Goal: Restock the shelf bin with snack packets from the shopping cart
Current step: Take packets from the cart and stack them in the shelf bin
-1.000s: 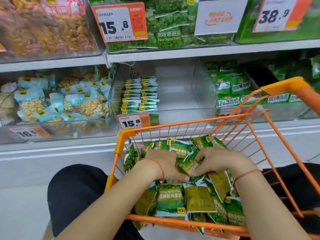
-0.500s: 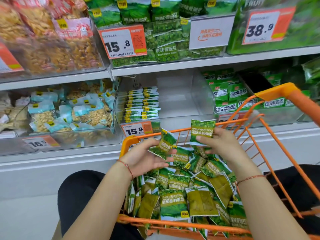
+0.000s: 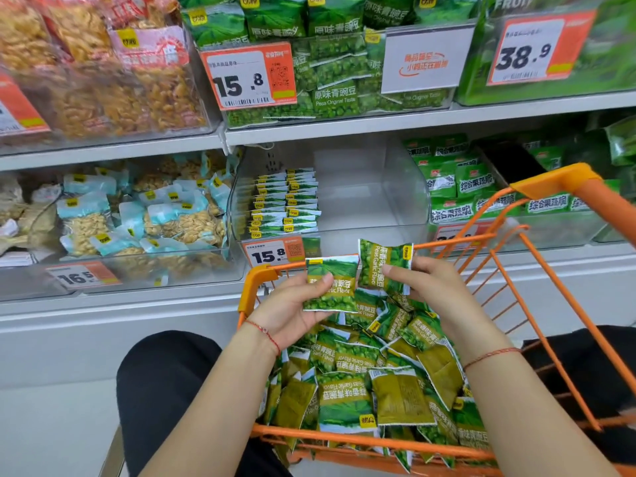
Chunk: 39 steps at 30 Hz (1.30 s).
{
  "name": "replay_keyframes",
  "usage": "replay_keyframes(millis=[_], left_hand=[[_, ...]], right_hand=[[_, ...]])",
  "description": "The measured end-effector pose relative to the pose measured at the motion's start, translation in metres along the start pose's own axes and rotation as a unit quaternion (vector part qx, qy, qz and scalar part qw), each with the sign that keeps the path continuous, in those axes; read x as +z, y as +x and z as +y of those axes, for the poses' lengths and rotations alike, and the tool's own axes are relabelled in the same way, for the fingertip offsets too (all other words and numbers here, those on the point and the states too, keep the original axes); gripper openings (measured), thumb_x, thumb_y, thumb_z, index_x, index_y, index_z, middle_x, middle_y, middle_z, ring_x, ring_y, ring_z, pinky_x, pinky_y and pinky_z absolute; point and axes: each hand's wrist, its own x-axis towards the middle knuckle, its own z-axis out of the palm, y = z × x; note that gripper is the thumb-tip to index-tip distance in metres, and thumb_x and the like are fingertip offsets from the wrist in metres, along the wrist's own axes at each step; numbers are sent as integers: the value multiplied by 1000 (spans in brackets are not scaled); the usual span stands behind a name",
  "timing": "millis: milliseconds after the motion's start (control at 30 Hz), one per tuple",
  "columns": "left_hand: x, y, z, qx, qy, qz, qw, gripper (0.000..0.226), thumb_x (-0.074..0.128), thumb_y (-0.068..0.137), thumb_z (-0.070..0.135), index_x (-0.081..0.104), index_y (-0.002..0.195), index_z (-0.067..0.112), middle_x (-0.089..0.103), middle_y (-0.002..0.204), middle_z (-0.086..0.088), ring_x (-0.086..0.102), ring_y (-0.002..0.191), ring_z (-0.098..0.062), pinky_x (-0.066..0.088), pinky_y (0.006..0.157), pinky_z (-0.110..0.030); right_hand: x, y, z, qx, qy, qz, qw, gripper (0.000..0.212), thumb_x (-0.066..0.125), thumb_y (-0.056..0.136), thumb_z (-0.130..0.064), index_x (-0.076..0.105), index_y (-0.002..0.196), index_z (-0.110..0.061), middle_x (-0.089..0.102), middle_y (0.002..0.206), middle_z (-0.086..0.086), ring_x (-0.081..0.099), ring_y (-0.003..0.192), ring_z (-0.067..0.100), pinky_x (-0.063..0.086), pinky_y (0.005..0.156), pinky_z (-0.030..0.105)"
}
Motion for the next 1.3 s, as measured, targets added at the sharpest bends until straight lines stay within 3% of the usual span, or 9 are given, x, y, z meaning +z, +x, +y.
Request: replay_keyframes(millis=[133, 267, 433, 533, 600, 833, 933, 1067, 1300], left_hand=[[-1, 1, -3, 45, 78, 16, 996, 114, 82, 63, 27, 12, 150, 4, 33, 150, -19, 49, 127, -26, 35, 108, -52], [3, 0, 4, 87, 106, 6, 991, 111, 83, 60, 30, 22, 147, -3, 32, 150, -22, 50, 126, -25, 28, 111, -56], [17, 4, 9, 149, 199, 27, 968, 92, 79, 67, 19, 31, 144, 3, 42, 141, 1, 47, 130, -22, 34, 111, -41], [31, 7, 8, 176, 243, 41, 953, 53, 79, 74, 19, 57, 122, 13, 64, 115, 13, 60, 112, -7, 46, 99, -29], [37, 13, 3, 200, 233, 74, 949, 63, 82, 70, 27, 58, 125, 6, 65, 123, -4, 59, 116, -16, 46, 102, -38], [62, 20, -7, 272, 281, 78, 917, 8, 66, 88, 20, 70, 90, 14, 71, 87, -1, 64, 82, -11, 50, 77, -24], [67, 25, -10, 268, 374, 73, 885, 36, 45, 99, 38, 68, 85, 14, 65, 82, -6, 57, 77, -16, 43, 72, -28], [71, 32, -14, 198, 342, 80, 915, 40, 34, 98, 49, 67, 98, 27, 68, 108, -4, 63, 102, -19, 47, 94, -33], [84, 40, -54, 115, 667, -116, 727, 23, 58, 92, 26, 69, 110, 15, 69, 108, -2, 62, 98, -15, 44, 80, -20]], right_hand=[[4, 0, -2, 19, 77, -9, 997, 13, 71, 83, -17, 62, 87, -9, 63, 90, -2, 63, 96, 11, 58, 69, 22], [7, 0, -1, 2, 52, 18, 998, 49, 73, 82, -19, 54, 125, -8, 64, 111, 2, 62, 98, 14, 53, 68, 19], [7, -3, -4, -4, 87, 10, 996, 7, 67, 83, -14, 69, 89, -17, 67, 88, -4, 63, 85, 7, 49, 69, 22], [8, -7, -10, 34, 179, -48, 982, 7, 61, 86, -7, 66, 91, -11, 70, 79, -2, 66, 65, 4, 50, 55, 18], [7, -9, -15, 53, 265, -79, 959, 9, 57, 91, -17, 64, 95, -14, 72, 77, -5, 68, 65, 4, 52, 55, 19], [1, -11, -14, 16, 192, -87, 977, 28, 63, 78, -39, 63, 100, -22, 70, 86, -12, 63, 87, 5, 47, 86, 34], [-3, -7, -12, 10, 152, -50, 987, 21, 69, 82, -23, 63, 101, -16, 71, 94, -6, 64, 96, 11, 49, 85, 32], [-17, 0, -13, 45, 274, 50, 959, 6, 58, 90, -20, 59, 94, -15, 66, 87, 3, 61, 79, 15, 51, 71, 27], [-40, -3, -14, 57, 310, 154, 937, 11, 51, 91, -22, 51, 80, -22, 55, 73, -3, 50, 65, 12, 39, 61, 24]])
